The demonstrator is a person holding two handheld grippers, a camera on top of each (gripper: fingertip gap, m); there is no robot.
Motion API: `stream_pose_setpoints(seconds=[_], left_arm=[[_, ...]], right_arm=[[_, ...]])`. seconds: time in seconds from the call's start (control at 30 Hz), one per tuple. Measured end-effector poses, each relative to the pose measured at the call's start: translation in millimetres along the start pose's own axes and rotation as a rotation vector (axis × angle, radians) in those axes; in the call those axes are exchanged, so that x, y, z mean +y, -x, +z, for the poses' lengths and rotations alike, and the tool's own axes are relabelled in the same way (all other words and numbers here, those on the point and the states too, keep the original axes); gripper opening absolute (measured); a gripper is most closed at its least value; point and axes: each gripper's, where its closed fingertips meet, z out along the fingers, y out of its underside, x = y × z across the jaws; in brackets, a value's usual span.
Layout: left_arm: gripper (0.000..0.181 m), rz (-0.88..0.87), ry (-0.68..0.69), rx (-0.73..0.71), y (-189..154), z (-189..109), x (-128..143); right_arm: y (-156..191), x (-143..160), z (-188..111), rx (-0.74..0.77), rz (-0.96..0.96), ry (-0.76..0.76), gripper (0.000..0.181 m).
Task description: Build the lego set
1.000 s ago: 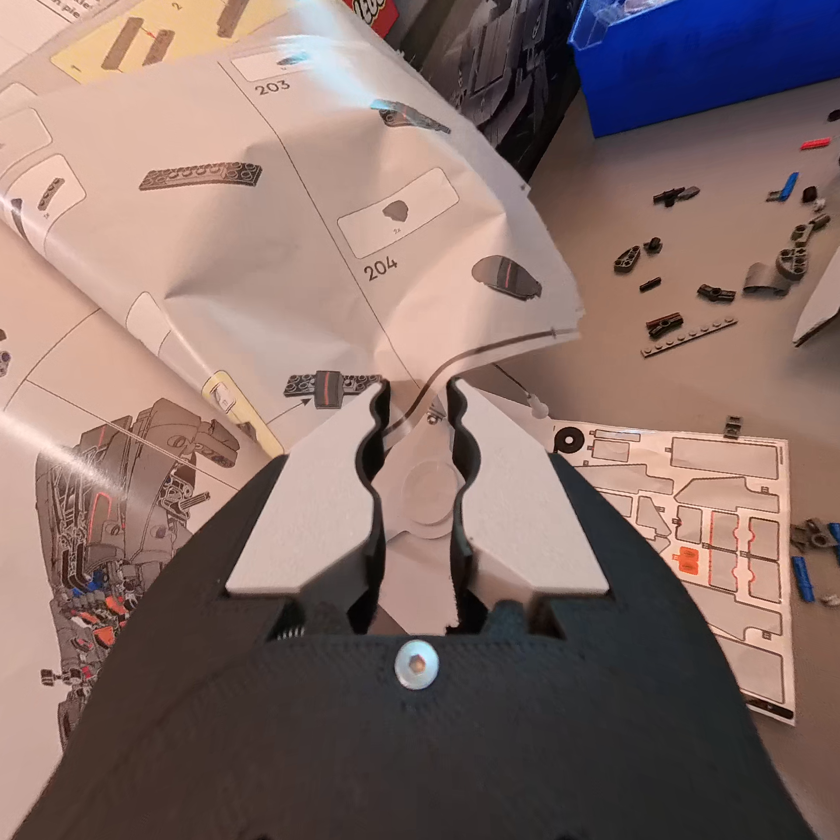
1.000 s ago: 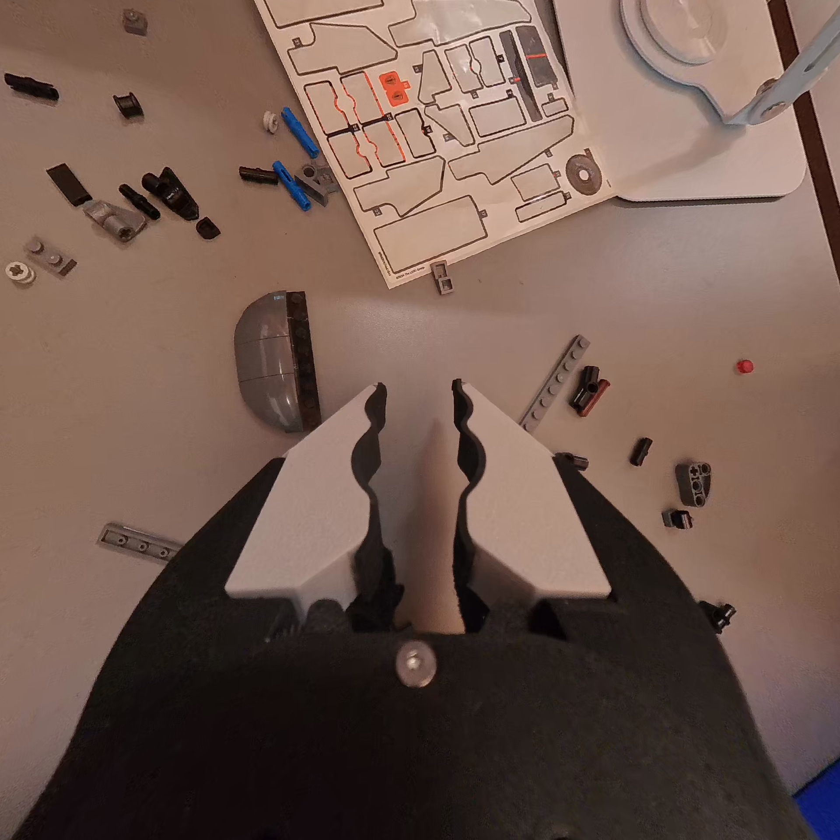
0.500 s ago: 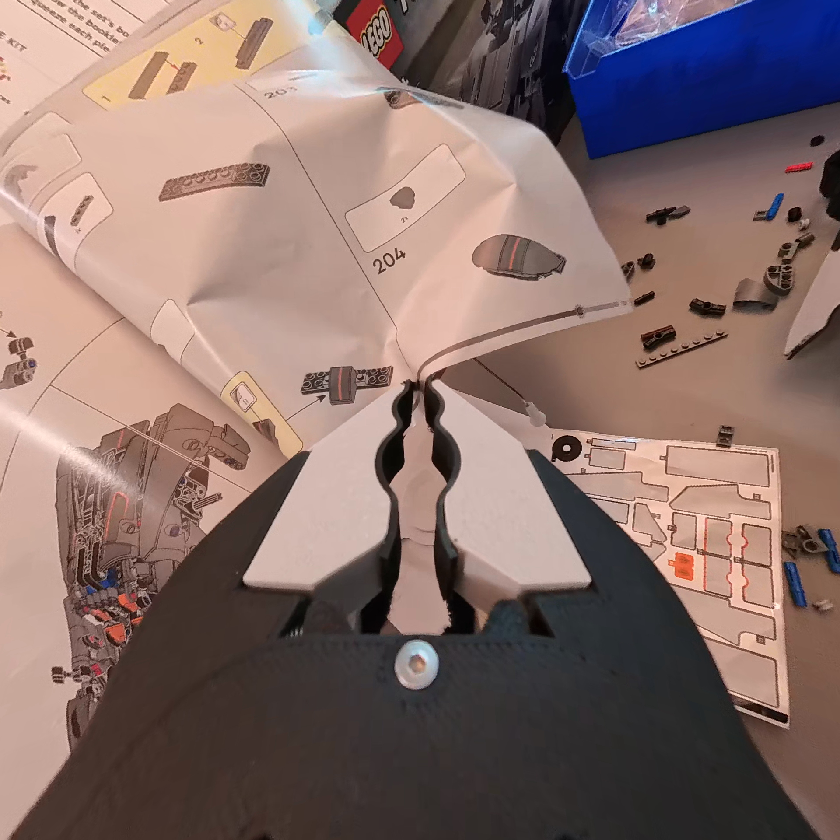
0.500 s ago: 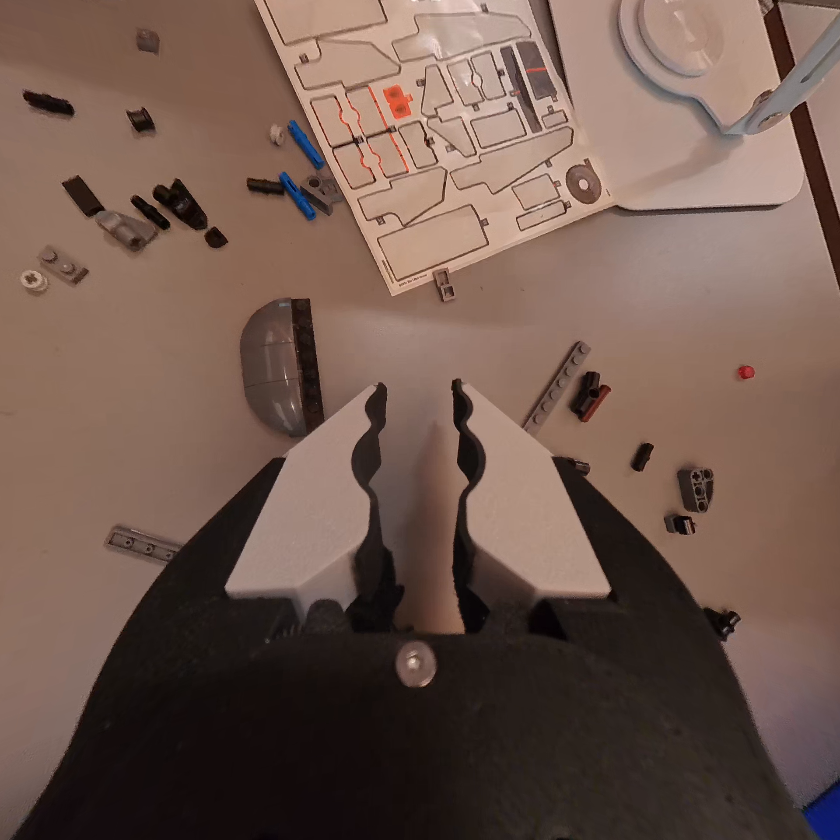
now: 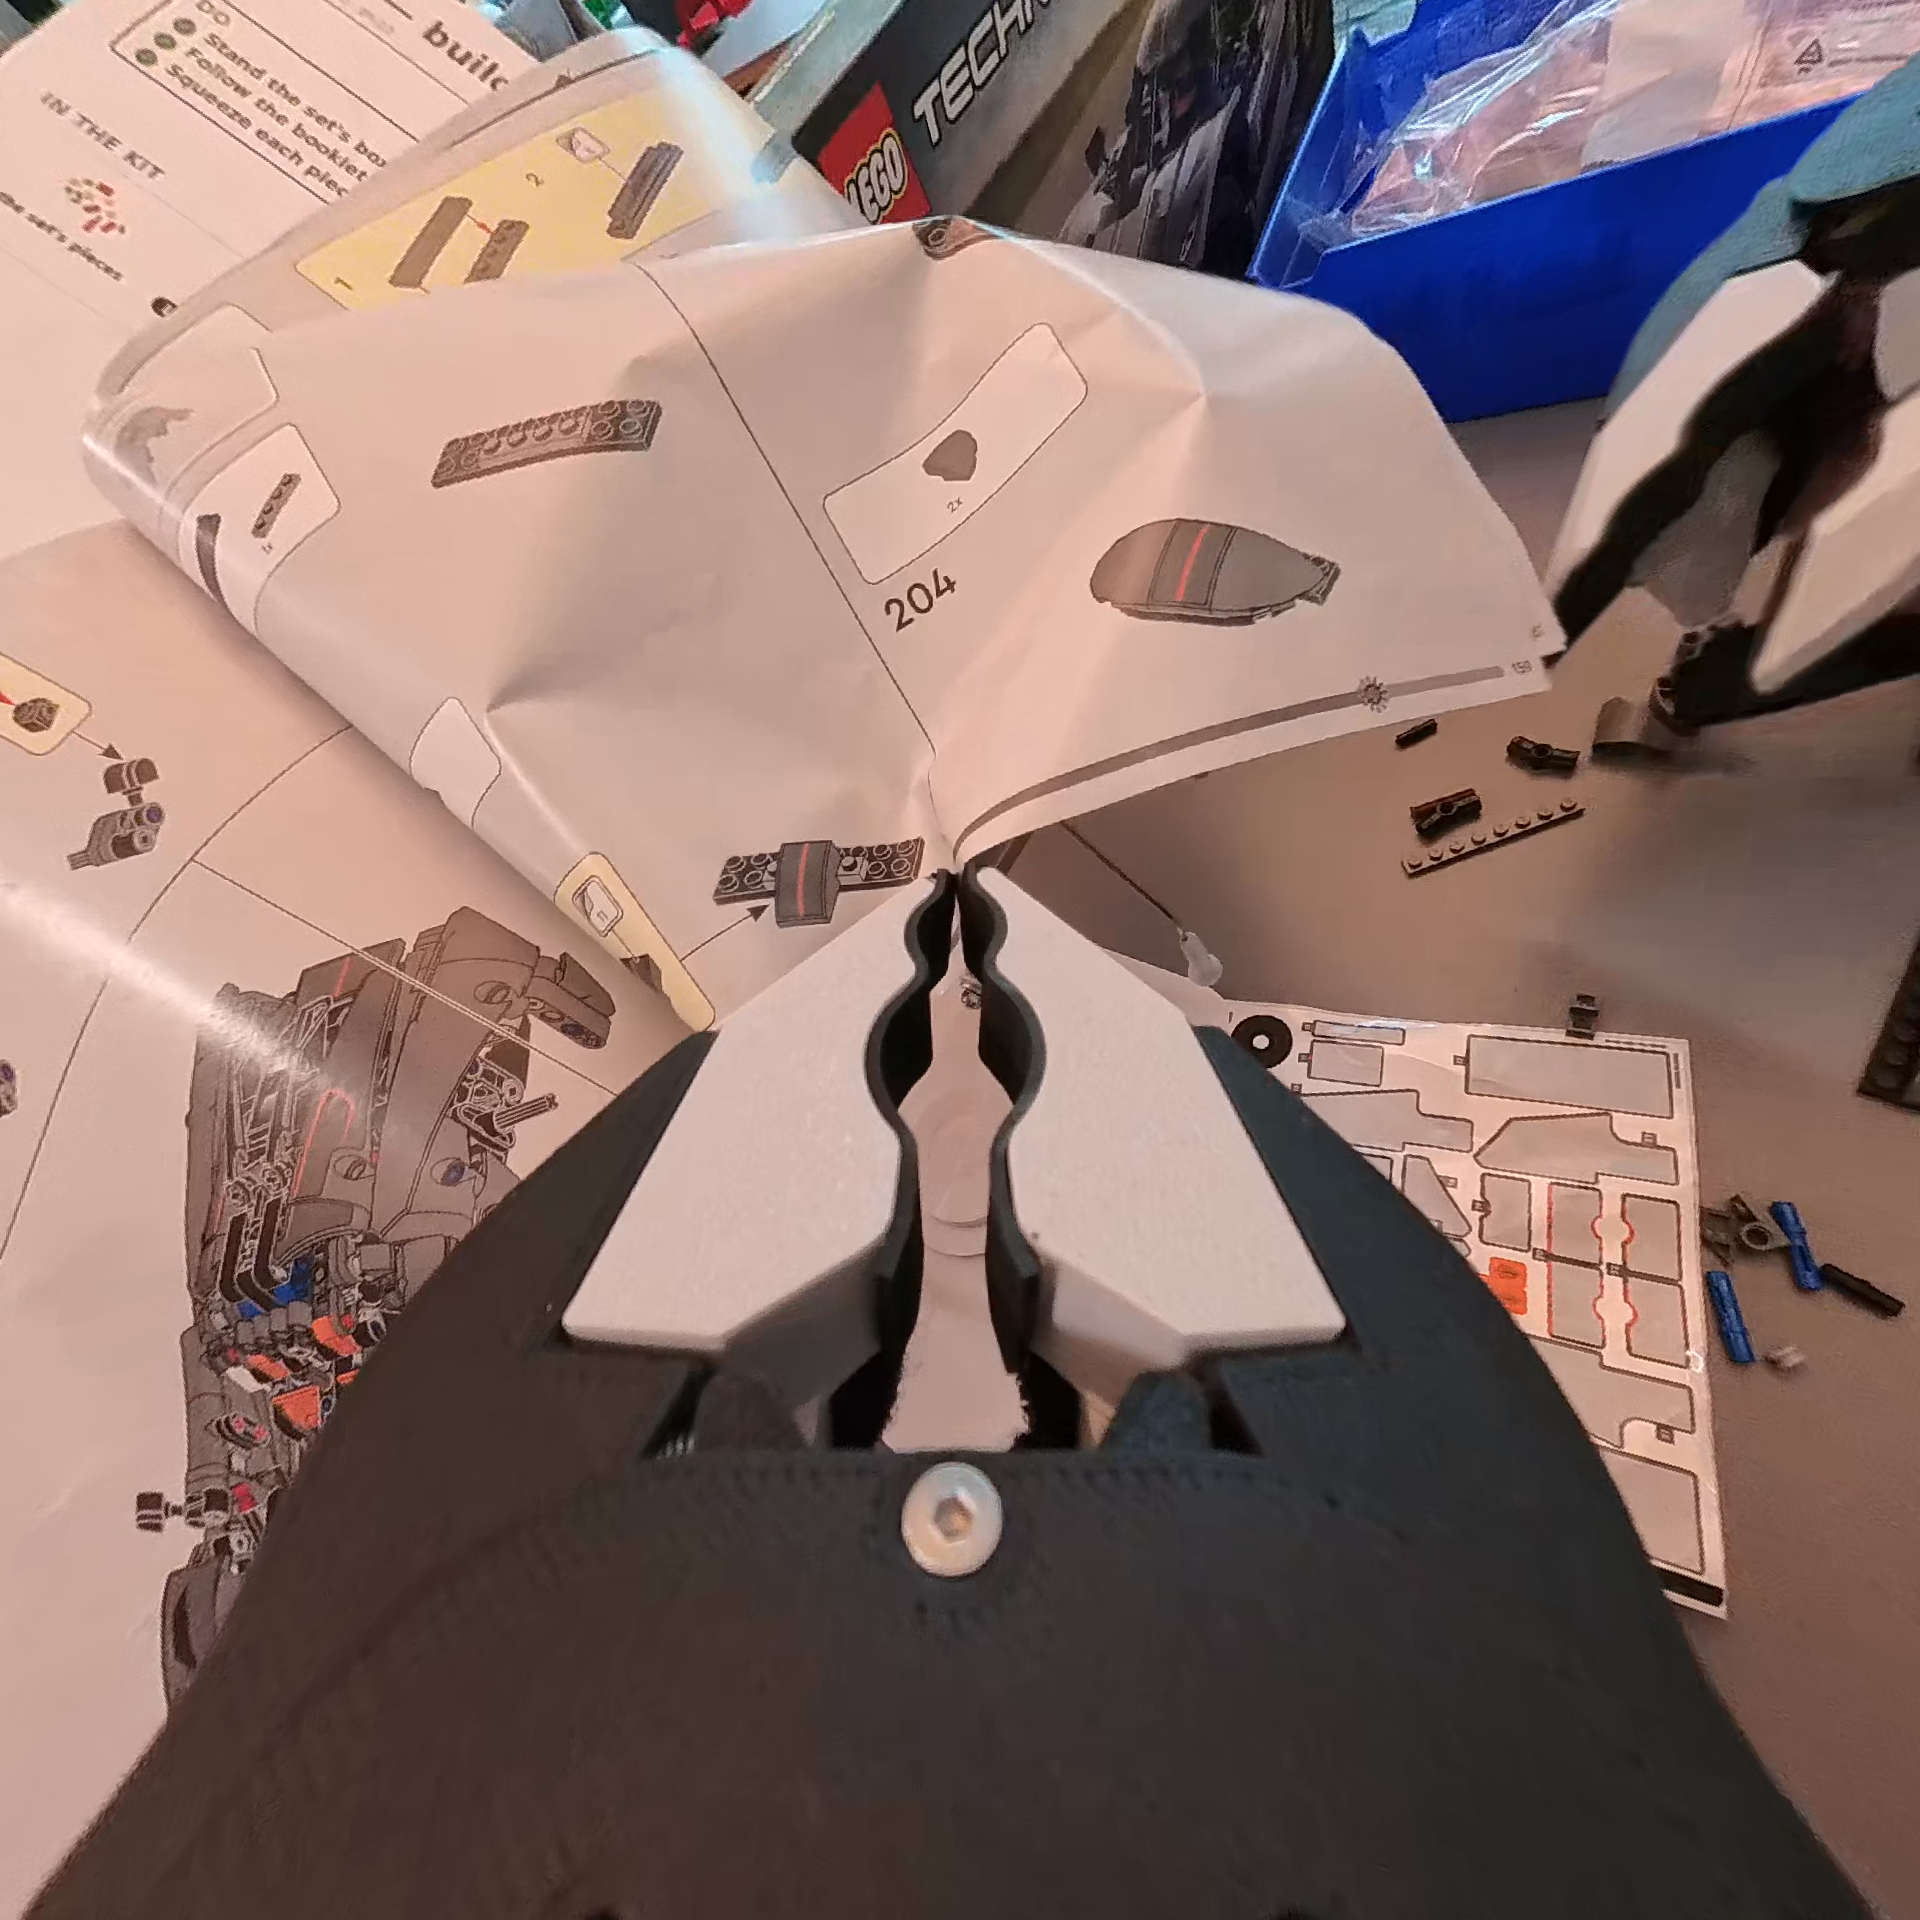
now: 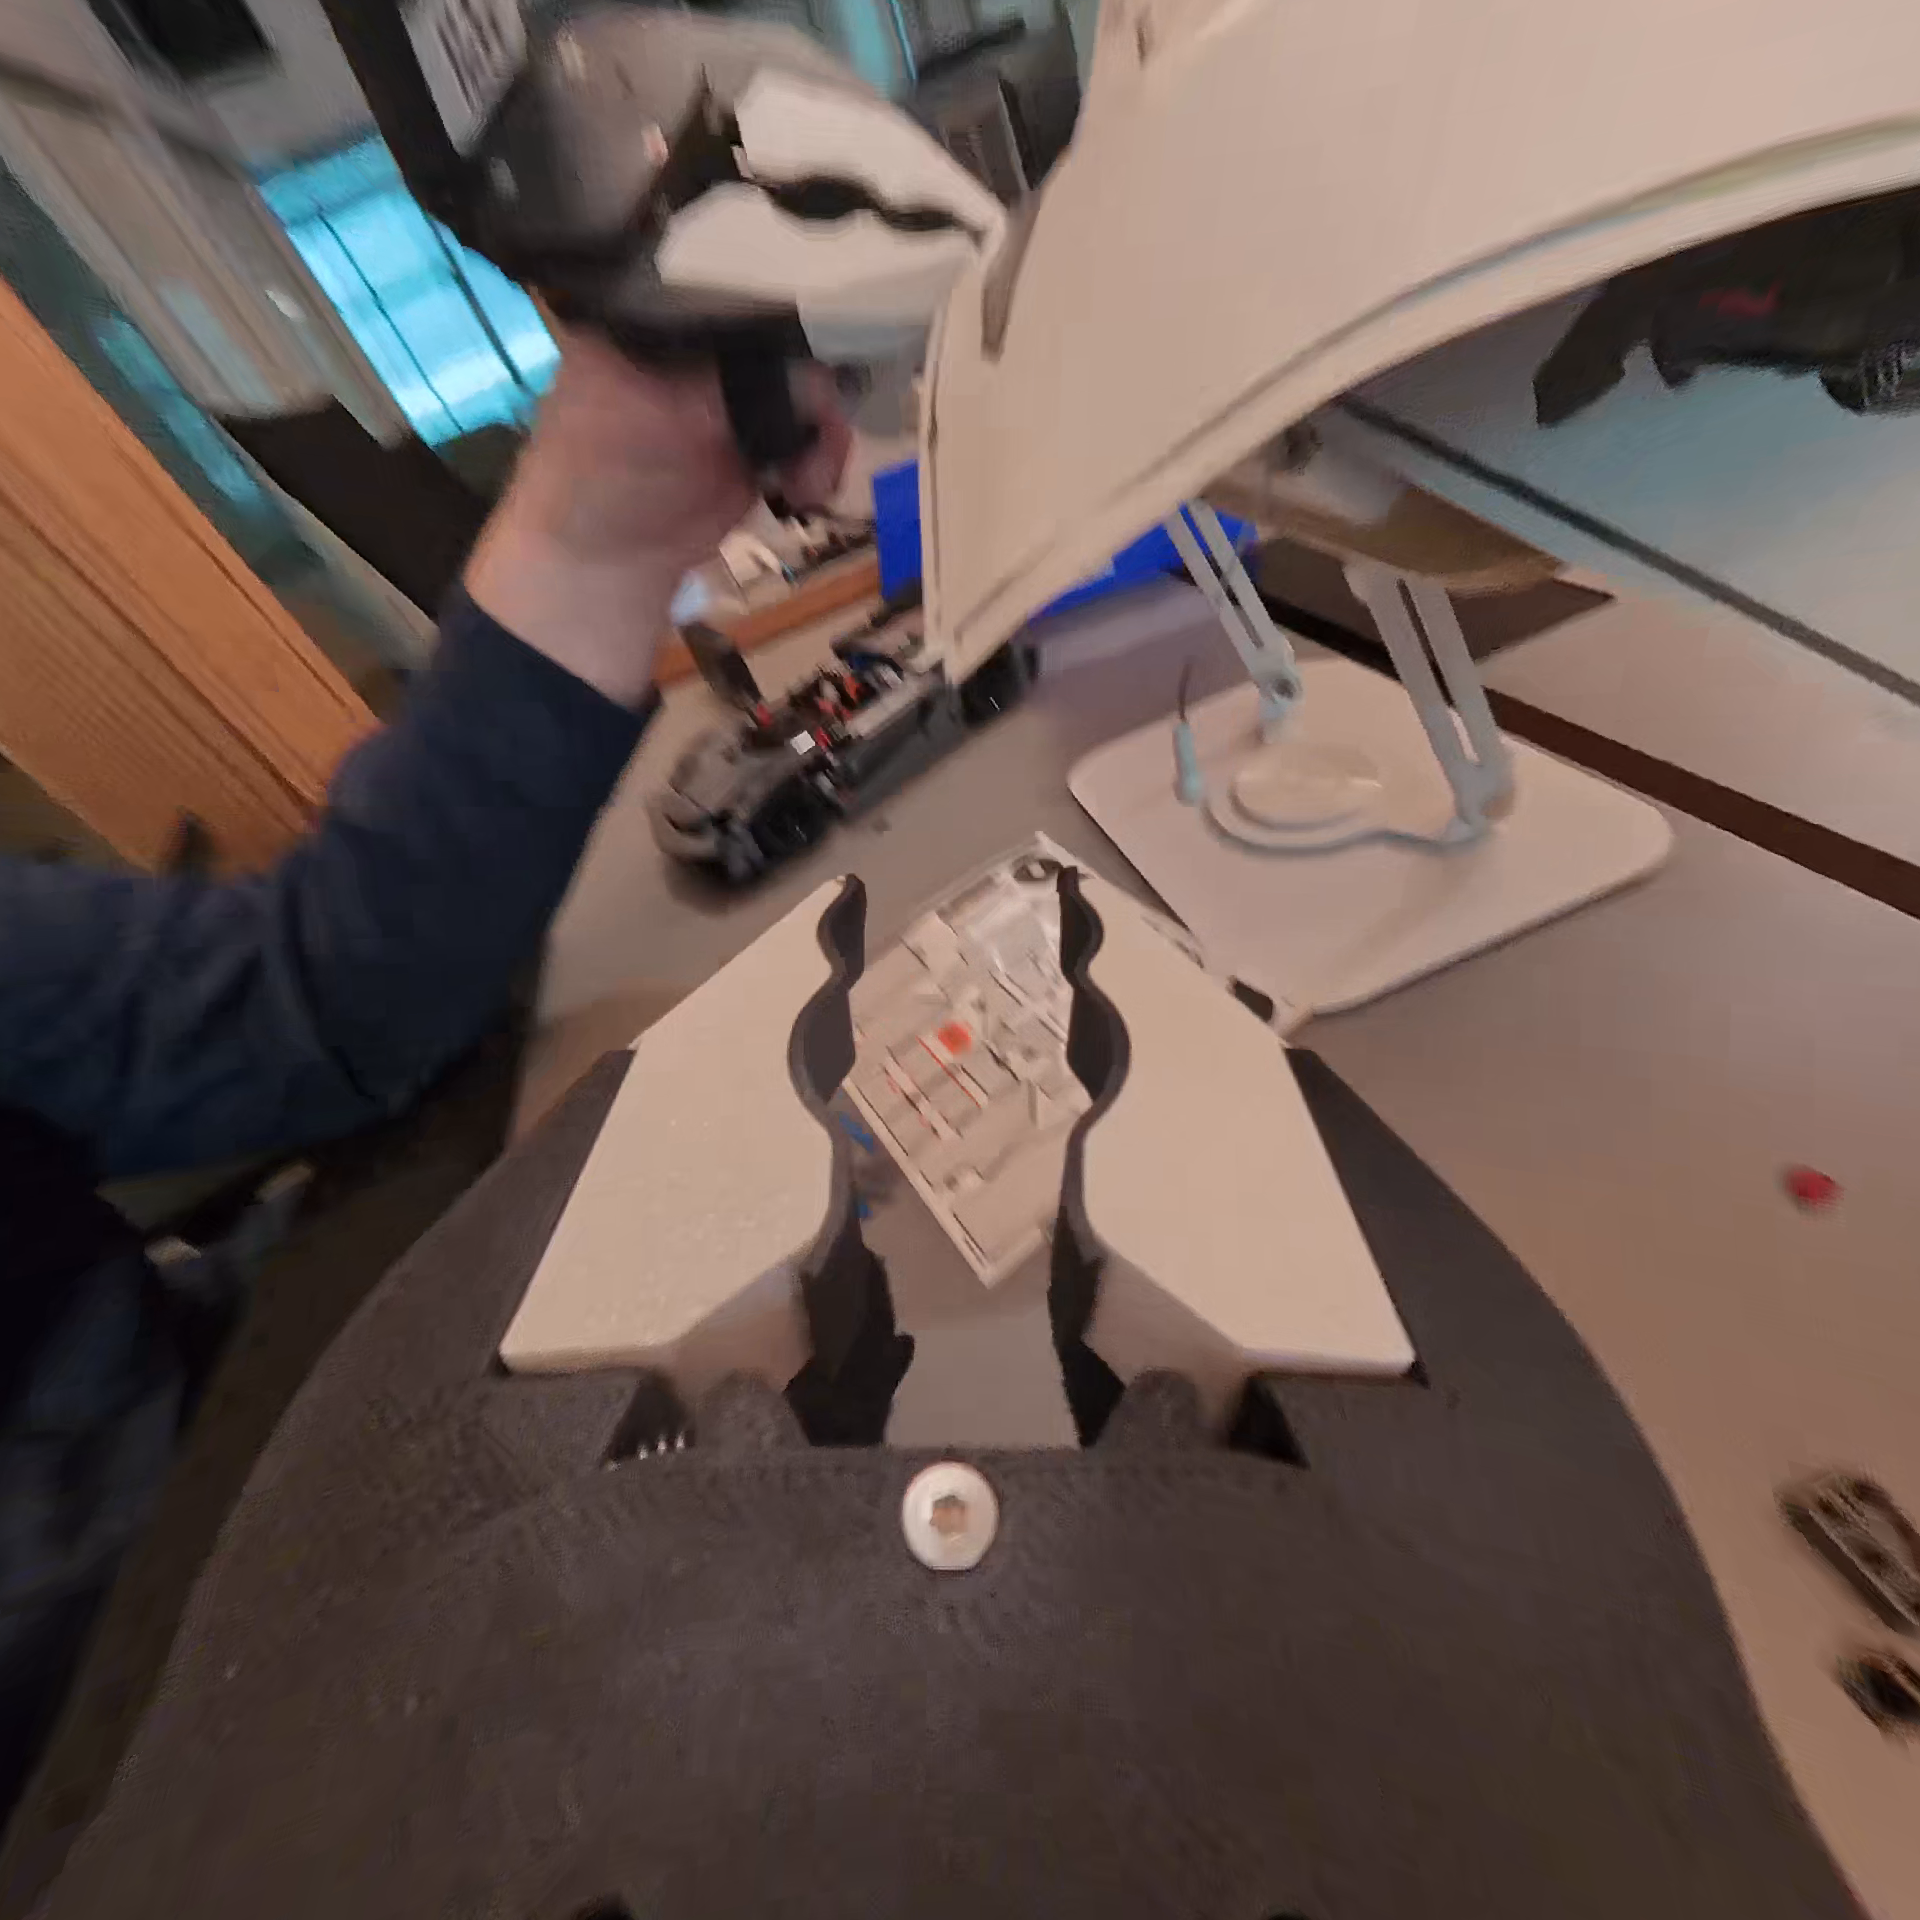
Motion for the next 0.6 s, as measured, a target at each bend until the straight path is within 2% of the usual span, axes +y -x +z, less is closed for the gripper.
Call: stream_pose_setpoints(seconds=[0.17, 0.23, 0.27, 0.33, 0.4, 0.6], left_arm=[[0.0, -0.007, -0.011, 0.006, -0.1, -2.9, -0.8], [0.0, -0.009, -0.015, 0.012, -0.4, -2.8, -0.9], [0.0, -0.01, -0.014, 0.014, -0.4, -2.5, -0.5], [0.0, -0.013, -0.012, 0.021, -0.6, -1.5, 0.9], [0.0, -0.014, -0.013, 0.024, -0.7, -1.1, 1.2], [0.0, -0.032, -0.034, 0.035, 0.5, -6.6, -0.5]], right_arm=[[0.2, -32.6, 13.9, -0.092, 0.093, -0.123, 0.035], [3.6, -40.7, 15.1, -0.14, 0.116, -0.176, 0.031], [6.2, -43.8, 14.7, -0.154, 0.116, -0.194, 0.023], [6.1, -45.8, 15.4, -0.126, 0.085, -0.198, 0.007], [6.7, -48.5, 15.6, -0.121, 0.075, -0.206, 0.001], [9.5, -47.1, 15.6, -0.142, 0.075, -0.226, 0.0]])
